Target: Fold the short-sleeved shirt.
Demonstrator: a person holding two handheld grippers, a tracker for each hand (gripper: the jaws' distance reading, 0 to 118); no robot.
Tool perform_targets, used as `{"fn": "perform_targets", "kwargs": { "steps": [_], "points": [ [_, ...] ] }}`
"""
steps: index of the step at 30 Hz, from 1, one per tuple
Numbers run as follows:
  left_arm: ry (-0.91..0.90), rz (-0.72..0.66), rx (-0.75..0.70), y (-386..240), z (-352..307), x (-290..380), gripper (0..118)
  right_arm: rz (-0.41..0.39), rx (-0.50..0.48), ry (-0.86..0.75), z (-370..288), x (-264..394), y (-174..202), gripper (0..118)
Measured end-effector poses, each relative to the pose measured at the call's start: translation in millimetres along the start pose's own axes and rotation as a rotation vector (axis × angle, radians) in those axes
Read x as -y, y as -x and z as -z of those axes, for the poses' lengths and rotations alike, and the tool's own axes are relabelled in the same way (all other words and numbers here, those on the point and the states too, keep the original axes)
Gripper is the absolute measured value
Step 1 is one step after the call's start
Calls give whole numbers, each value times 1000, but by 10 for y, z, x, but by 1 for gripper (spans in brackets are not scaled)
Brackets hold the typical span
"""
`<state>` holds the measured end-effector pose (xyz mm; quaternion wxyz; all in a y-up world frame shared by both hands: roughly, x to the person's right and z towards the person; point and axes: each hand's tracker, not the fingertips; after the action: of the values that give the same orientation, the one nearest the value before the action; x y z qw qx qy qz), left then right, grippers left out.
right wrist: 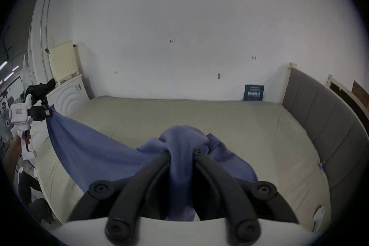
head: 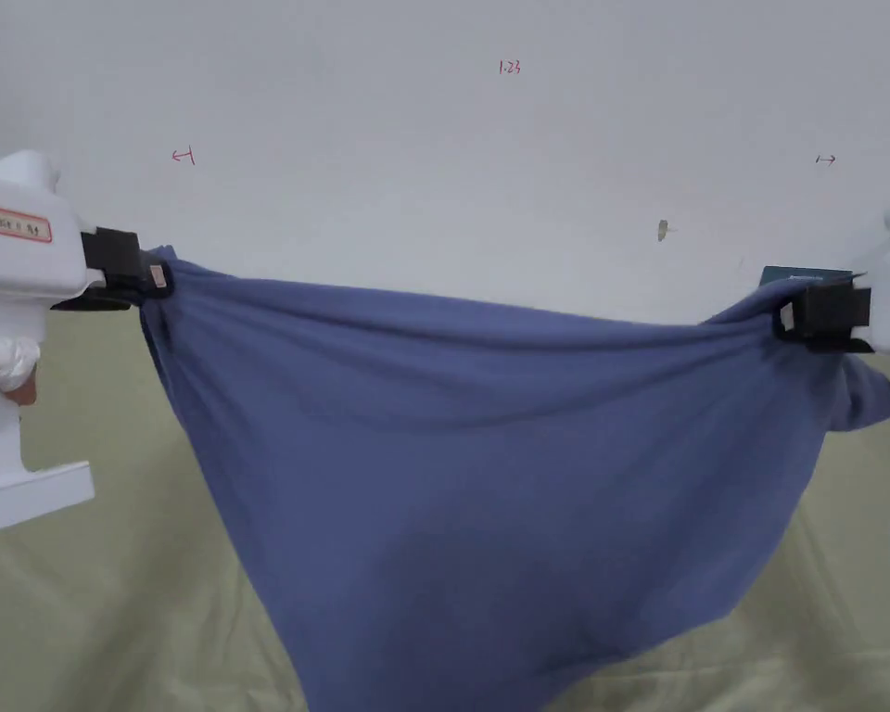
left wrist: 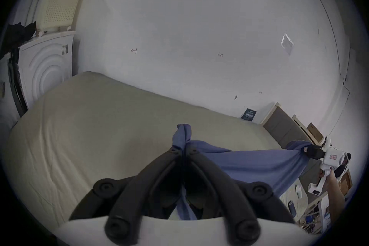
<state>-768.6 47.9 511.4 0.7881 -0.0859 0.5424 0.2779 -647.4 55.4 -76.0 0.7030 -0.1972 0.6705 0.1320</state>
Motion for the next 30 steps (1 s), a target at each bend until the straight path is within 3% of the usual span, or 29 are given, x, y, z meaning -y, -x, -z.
{"fn": "perform_targets", "kwargs": {
  "steps": [8, 13, 19, 26, 30],
  "points": [
    [-59, 30, 3, -238, 126, -456, 3, 131, 0, -85, 271, -587, -158, 10],
    [-99, 28, 11, -362, 255, -733, 3, 156, 40, -136, 454, -862, -196, 10],
    [-145, 60, 7, -506, 281, -982, 3, 47, 93, -183, 461, -1036, -48, 10],
    [-170, -22, 33, -277, 481, -894, 3, 75, 69, -218, 454, -942, -117, 10],
    [-96, -55, 24, -132, 628, -541, 3, 14, 46, -199, 522, -573, -114, 10]
  ]
}}
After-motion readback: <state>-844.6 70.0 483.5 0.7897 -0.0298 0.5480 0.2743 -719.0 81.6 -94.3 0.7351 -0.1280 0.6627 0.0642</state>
